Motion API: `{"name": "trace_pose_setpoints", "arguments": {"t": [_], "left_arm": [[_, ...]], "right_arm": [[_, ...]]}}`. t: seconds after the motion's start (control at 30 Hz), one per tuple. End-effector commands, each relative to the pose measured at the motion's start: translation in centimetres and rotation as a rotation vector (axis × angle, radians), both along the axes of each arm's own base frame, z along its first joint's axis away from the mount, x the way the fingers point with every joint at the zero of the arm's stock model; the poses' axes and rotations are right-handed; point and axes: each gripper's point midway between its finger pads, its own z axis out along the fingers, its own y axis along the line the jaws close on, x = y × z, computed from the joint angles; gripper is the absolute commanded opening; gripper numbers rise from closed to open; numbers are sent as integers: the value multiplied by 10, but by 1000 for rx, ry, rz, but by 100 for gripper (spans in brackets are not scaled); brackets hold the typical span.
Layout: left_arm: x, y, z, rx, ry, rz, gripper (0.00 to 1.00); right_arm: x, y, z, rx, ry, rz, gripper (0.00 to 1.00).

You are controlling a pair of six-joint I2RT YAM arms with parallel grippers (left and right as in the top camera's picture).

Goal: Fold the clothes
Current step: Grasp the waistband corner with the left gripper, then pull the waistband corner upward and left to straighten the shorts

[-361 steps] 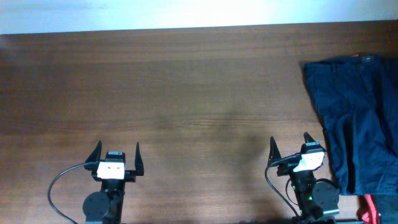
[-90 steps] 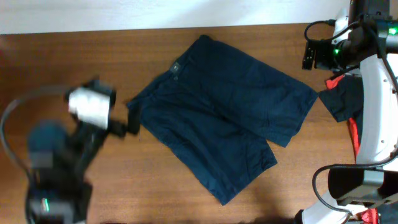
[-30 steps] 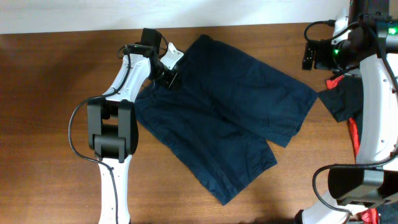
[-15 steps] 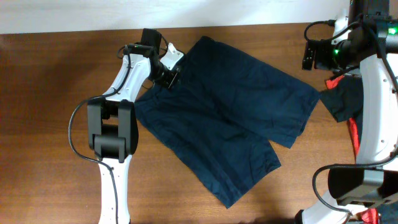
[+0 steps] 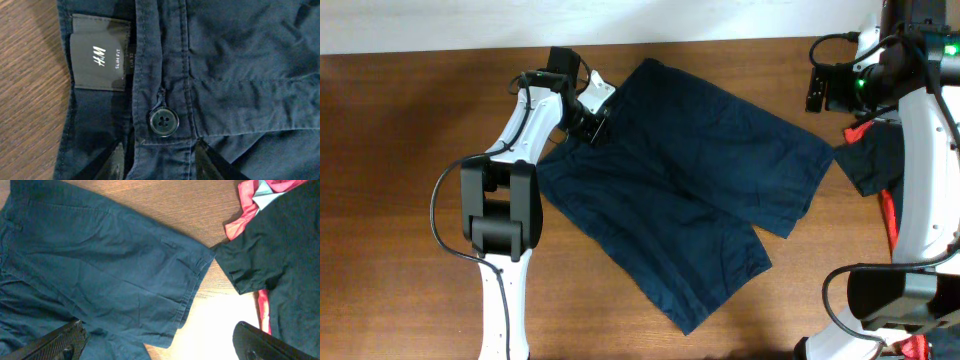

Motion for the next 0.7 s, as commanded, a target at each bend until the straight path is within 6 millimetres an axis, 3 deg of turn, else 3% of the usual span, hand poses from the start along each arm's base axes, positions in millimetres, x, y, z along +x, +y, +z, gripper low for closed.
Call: {"name": "trace_pose_setpoints", "arguments": {"t": [0.0,0.07,0.17,0.3,0.5,0.67], "left_arm": [[-1,-1,-13,3,27,-5,33],[-2,0,-13,3,31,-5,17],[-2,0,-10,4,31,-5,1],[0,-1,4,3,28,-5,1],[17,-1,55,-3,-43,4,1],[30,31,51,171,-80,104,1]], "right_arm": [[0,-2,1,-5,-2,-5,99],[0,-2,1,-6,-2,-5,99],[0,-2,1,-6,-2,-5,98],[0,-2,1,-6,-2,-5,99],[0,-2,1,-5,-2,-5,98],[0,-2,1,-5,-2,-5,98]]}}
